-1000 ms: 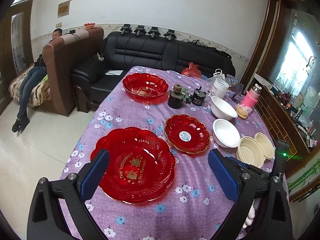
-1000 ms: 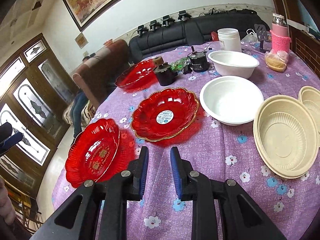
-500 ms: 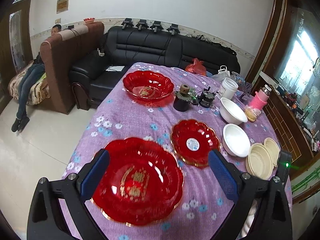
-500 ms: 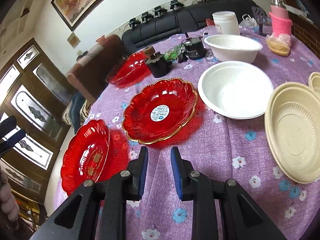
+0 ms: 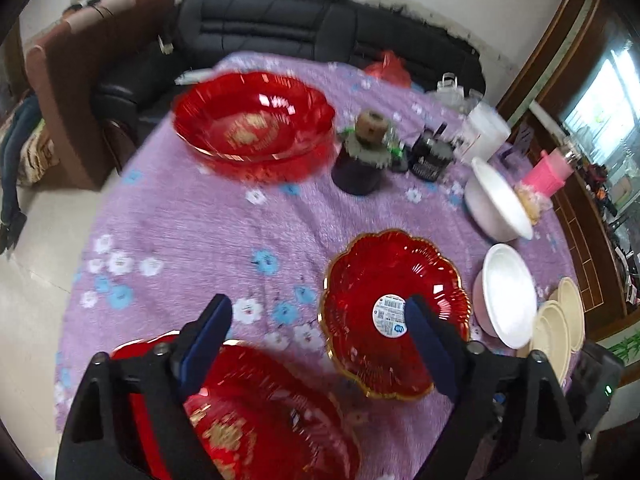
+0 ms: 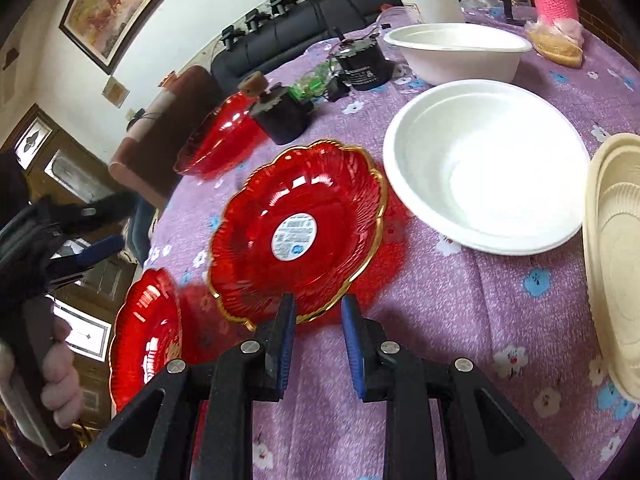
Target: Organize plates and bowls
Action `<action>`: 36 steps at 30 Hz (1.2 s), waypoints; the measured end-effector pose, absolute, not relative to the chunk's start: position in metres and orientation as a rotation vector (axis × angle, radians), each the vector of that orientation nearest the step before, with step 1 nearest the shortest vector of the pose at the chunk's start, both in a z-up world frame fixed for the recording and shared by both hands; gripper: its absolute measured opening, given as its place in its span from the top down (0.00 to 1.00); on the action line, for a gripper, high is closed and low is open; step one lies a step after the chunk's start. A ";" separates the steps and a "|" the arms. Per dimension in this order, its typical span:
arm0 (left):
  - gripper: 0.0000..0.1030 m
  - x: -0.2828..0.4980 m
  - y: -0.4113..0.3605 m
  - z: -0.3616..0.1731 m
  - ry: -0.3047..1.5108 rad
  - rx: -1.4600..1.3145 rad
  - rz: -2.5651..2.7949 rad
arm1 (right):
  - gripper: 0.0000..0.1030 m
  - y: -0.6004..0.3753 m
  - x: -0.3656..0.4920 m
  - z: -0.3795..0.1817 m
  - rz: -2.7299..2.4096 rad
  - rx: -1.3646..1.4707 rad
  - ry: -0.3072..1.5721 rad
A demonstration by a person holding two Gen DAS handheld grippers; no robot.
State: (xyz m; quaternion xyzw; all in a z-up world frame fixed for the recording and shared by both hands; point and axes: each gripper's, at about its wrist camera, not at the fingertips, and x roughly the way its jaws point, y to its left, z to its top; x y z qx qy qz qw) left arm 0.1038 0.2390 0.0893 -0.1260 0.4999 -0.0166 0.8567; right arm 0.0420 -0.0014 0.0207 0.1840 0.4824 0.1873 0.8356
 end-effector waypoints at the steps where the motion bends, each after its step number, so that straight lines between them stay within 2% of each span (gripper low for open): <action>1: 0.19 0.112 0.236 0.082 1.072 -0.266 -0.031 | 0.75 -0.003 0.043 0.020 0.393 0.391 1.022; 10: 0.20 0.153 0.207 0.048 1.161 -0.178 -0.003 | 0.75 -0.010 0.059 0.013 0.357 0.399 1.024; 13: 0.32 0.162 0.201 0.037 1.203 -0.167 -0.017 | 0.75 -0.007 0.064 0.010 0.352 0.397 1.022; 15: 0.49 0.167 0.198 0.031 1.233 -0.175 -0.035 | 0.75 -0.005 0.066 0.009 0.349 0.392 1.021; 17: 0.57 0.171 0.194 0.024 1.263 -0.175 -0.051 | 0.74 -0.002 0.068 0.007 0.346 0.379 1.020; 21: 0.61 0.172 0.190 0.019 1.262 -0.143 -0.041 | 0.73 0.001 0.070 0.005 0.349 0.352 1.010; 26: 0.68 0.164 0.188 0.022 1.259 -0.147 -0.050 | 0.80 -0.007 0.064 0.010 0.320 0.353 0.972; 36: 0.71 0.123 0.195 0.070 1.146 -0.201 -0.064 | 0.81 -0.010 0.037 0.057 0.355 0.346 0.873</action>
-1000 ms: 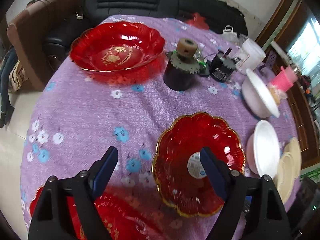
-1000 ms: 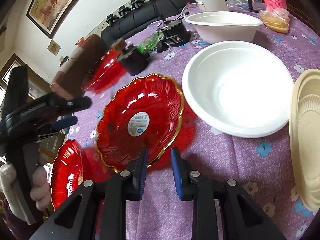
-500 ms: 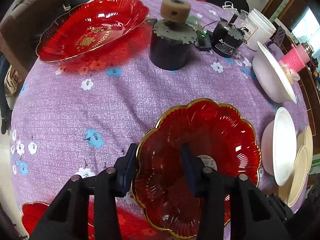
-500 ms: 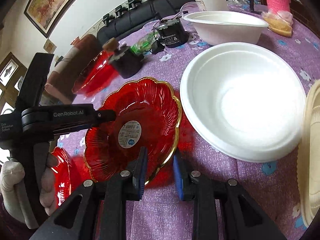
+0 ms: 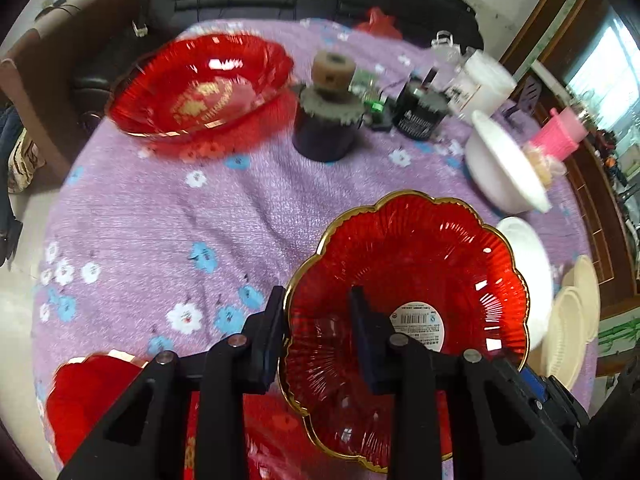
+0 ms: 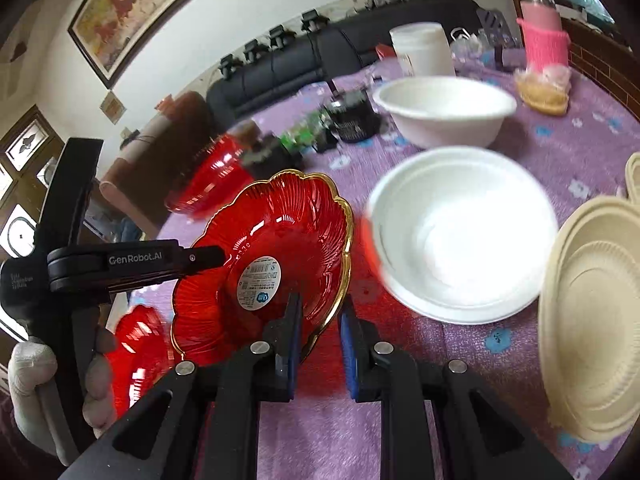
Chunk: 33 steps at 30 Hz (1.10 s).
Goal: Organize plates and bowls
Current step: 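Lower the red sticker plate onto the wedding plate and open the right tool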
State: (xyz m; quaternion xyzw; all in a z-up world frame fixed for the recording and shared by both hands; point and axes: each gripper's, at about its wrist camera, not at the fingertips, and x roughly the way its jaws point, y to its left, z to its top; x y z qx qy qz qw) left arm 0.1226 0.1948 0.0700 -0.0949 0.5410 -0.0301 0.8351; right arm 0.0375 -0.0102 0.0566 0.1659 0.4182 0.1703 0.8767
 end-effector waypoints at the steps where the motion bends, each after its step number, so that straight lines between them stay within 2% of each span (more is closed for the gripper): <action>1: 0.71 0.119 0.199 0.077 1.134 -0.205 -0.062 | 0.81 -0.009 0.034 0.061 0.362 0.347 0.865; 8: 0.70 0.056 0.226 0.122 1.012 -0.202 0.010 | 0.81 0.015 0.001 0.092 0.453 0.328 0.815; 14: 0.70 0.002 0.267 0.135 0.952 -0.220 0.111 | 0.81 0.061 -0.024 0.101 0.558 0.264 0.817; 21: 0.70 -0.043 0.316 0.114 0.949 -0.274 0.209 | 0.81 0.115 -0.037 0.077 0.637 0.190 0.897; 33: 0.70 -0.038 0.344 0.052 1.046 -0.342 0.252 | 0.80 0.147 -0.031 0.026 0.626 0.110 1.025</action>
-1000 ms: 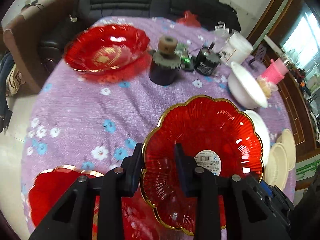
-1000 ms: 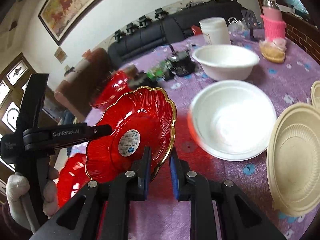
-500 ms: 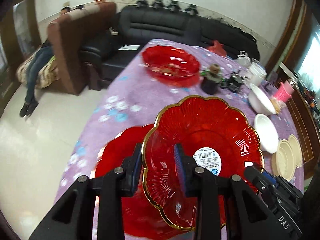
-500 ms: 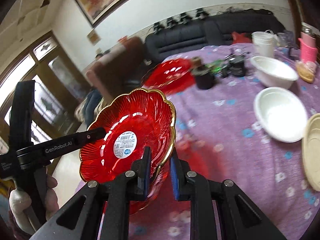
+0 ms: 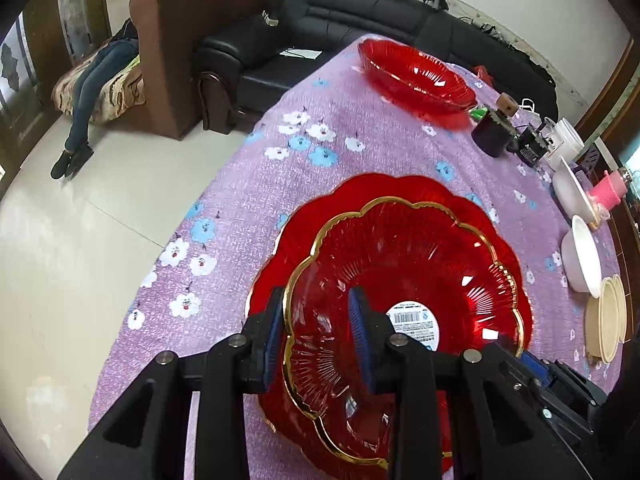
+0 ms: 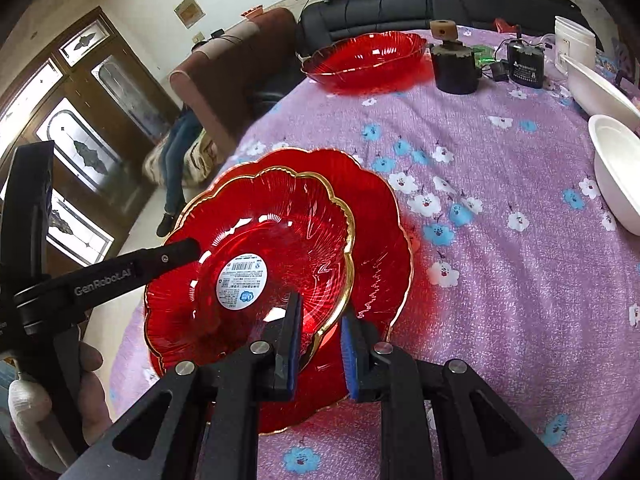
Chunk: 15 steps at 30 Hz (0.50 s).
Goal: Organize plates and bowls
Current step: 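Lower the red sticker plate onto the wedding plate and open the right tool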
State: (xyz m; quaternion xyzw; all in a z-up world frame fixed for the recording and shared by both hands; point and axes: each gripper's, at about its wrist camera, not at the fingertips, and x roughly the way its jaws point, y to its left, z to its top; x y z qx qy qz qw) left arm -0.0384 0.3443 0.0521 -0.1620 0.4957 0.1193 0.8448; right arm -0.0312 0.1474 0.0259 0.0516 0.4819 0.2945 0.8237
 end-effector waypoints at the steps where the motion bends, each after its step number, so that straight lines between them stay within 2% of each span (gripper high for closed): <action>1: 0.70 -0.037 0.344 0.050 1.050 -0.342 0.250 | 0.80 0.148 -0.031 0.027 0.621 0.099 1.018; 4: 0.69 -0.033 0.342 0.045 1.067 -0.354 0.242 | 0.80 0.149 -0.031 0.030 0.608 0.064 1.007; 7: 0.62 -0.031 0.341 0.044 1.065 -0.361 0.237 | 0.79 0.154 -0.032 0.030 0.595 0.019 0.989; 10: 0.60 -0.032 0.341 0.046 1.075 -0.362 0.239 | 0.79 0.157 -0.033 0.030 0.579 -0.005 0.981; 14: 0.52 -0.036 0.339 0.053 1.083 -0.380 0.228 | 0.72 0.162 -0.037 0.031 0.583 -0.056 0.961; 15: 0.46 -0.037 0.338 0.055 1.083 -0.372 0.232 | 0.71 0.165 -0.039 0.032 0.583 -0.076 0.950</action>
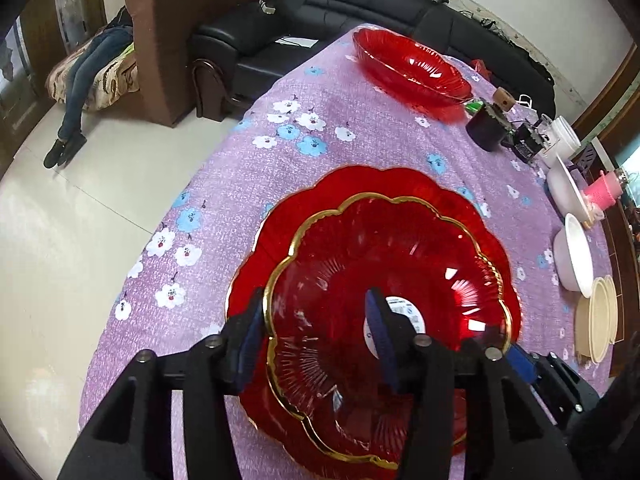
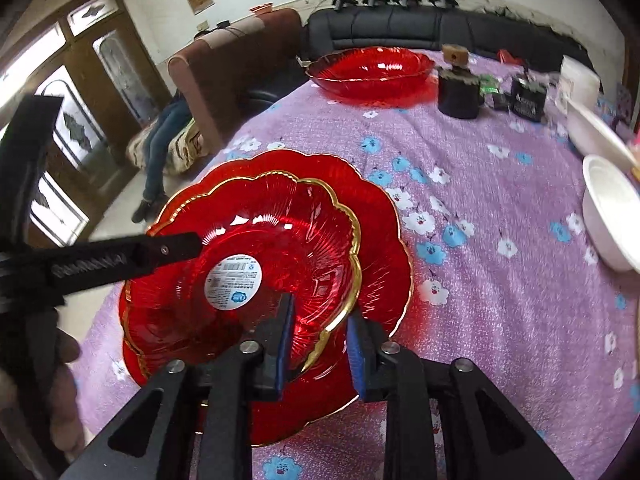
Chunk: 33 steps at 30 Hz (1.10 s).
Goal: Organize plates and bowls
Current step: 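Lower the red sticker plate onto the wedding plate and open the right tool, then move the right tool to the white plastic plate and grip its rim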
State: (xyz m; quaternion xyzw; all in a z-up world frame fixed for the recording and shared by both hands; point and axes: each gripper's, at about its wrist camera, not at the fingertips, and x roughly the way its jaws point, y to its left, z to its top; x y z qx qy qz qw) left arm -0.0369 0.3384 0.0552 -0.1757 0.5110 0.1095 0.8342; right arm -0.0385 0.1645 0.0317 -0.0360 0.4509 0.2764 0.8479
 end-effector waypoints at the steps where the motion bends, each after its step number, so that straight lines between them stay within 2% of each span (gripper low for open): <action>1: 0.43 -0.038 0.338 0.058 1.079 -0.356 0.247 | 0.68 0.166 -0.040 0.032 0.581 -0.090 0.941; 3: 0.37 -0.041 0.336 0.065 1.059 -0.333 0.247 | 0.65 0.168 -0.043 0.033 0.576 -0.114 0.920; 8: 0.33 -0.039 0.332 0.075 1.048 -0.245 0.281 | 0.63 0.162 -0.044 0.038 0.583 -0.089 0.900; 11: 0.32 -0.042 0.333 0.081 1.026 -0.208 0.316 | 0.55 0.156 -0.045 0.044 0.577 -0.075 0.868; 19: 0.29 -0.070 0.334 0.113 0.899 -0.272 0.358 | 0.53 0.133 -0.059 0.077 0.584 -0.010 0.750; 23: 0.20 -0.086 0.311 0.136 0.827 -0.289 0.309 | 0.49 0.110 -0.068 0.088 0.590 0.035 0.715; 31: 0.19 -0.098 0.242 0.168 0.752 -0.245 0.127 | 0.45 0.036 -0.075 0.092 0.509 0.068 0.689; 33: 0.16 -0.099 0.222 0.173 0.750 -0.223 0.097 | 0.45 0.011 -0.075 0.092 0.478 0.081 0.685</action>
